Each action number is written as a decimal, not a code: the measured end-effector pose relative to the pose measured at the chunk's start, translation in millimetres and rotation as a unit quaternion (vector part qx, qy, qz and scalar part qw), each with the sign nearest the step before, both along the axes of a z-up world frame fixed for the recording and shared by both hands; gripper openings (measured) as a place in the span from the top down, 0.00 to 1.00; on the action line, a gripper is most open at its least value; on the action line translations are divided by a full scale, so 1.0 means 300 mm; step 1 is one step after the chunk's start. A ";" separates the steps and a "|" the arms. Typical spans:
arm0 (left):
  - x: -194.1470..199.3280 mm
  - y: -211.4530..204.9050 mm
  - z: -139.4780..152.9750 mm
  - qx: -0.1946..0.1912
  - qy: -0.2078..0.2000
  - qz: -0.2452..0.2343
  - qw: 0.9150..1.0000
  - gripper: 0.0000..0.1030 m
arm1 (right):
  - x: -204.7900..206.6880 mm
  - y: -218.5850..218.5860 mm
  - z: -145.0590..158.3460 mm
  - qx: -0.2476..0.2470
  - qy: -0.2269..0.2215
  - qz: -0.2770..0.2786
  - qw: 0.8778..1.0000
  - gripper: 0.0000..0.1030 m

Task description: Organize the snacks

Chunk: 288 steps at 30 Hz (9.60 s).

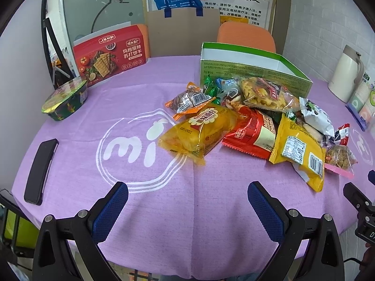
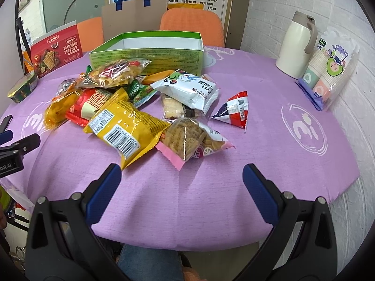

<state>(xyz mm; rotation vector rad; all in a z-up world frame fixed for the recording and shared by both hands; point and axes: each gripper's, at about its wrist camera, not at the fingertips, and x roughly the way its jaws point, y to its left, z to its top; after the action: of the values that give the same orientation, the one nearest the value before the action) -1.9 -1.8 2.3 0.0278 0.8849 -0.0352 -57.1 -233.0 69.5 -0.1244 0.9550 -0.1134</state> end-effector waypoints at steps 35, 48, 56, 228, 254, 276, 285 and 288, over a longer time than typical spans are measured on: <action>0.064 -0.003 -0.058 -0.028 0.038 -0.013 0.999 0.00 | 0.013 -0.142 -0.002 0.034 -0.059 -0.028 0.997 0.00; 0.032 -0.132 -0.001 -0.074 0.031 -0.106 0.991 0.03 | 0.116 -0.125 -0.050 0.060 -0.035 0.020 0.997 0.03; 0.085 -0.288 0.050 -0.081 0.018 -0.192 0.978 0.03 | 0.088 -0.218 -0.069 0.105 -0.028 0.014 0.994 0.40; 0.390 0.134 -0.144 -0.134 0.083 -0.051 0.986 0.53 | 0.302 0.187 -0.120 0.189 0.052 0.125 0.973 0.47; 0.627 -0.246 0.239 -0.137 -0.020 -0.146 0.980 0.53 | 0.677 -0.070 0.155 0.148 -0.094 0.056 0.983 0.47; 0.791 -0.302 0.118 -0.107 -0.020 -0.089 0.990 0.08 | 0.780 -0.146 0.010 0.081 -0.078 0.081 0.990 0.10; 0.642 -0.274 0.208 -0.097 -0.034 -0.082 0.991 0.08 | 0.626 -0.139 0.123 0.090 -0.104 0.072 0.988 0.05; 0.566 -0.261 0.232 -0.082 -0.037 -0.075 0.993 0.07 | 0.548 -0.141 0.152 0.101 -0.108 0.070 0.987 0.04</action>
<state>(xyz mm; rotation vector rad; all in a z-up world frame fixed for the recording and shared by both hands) 167.9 -80.1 71.9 -0.0573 0.8025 -0.2454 107.3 -275.3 115.0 0.0082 0.7335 0.0985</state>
